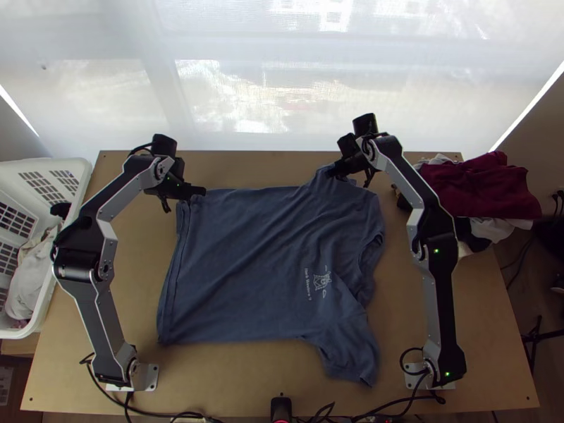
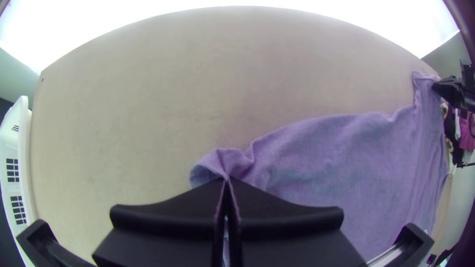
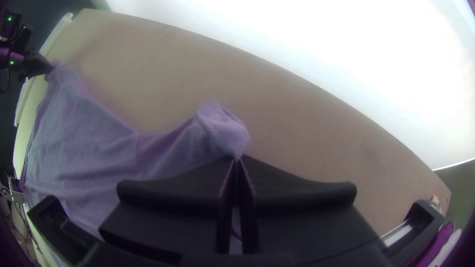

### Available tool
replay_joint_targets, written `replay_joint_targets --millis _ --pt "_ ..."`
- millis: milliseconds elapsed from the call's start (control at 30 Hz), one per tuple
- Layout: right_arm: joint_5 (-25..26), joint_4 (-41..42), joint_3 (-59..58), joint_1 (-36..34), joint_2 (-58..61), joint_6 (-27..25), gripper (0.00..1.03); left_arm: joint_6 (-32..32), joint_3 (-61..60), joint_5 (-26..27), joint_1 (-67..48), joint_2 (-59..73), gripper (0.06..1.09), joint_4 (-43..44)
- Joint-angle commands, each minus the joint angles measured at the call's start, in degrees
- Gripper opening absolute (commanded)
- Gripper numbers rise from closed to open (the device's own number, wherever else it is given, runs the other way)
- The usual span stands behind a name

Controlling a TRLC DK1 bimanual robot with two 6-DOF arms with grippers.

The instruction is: Fold the t-shirt

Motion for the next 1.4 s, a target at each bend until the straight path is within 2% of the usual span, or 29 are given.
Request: replay_joint_targets --millis 0,400,667,967,1367 --pt "-0.1 -1.4 -1.8 -0.3 -4.5 0.4 0.03 0.1 -0.4 0.1 0.9 -2.5 0.09 -0.3" --pt "-0.4 -1.4 -6.5 0.5 -14.3 0.8 0.03 0.4 -0.3 0.8 2.4 -7.1 0.09 -0.5" --pt "-0.3 -1.4 -6.8 1.4 -18.8 1.6 0.03 0.4 4.4 1.8 5.1 -6.9 0.09 -0.6" --pt "-0.3 -1.3 -0.7 1.6 -15.7 1.7 0.03 1.0 15.0 3.2 6.4 -1.6 0.09 -4.8" --pt "0.9 -0.1 -1.1 1.3 -12.6 0.2 0.03 2.0 16.6 3.3 7.1 1.0 0.09 -4.1"
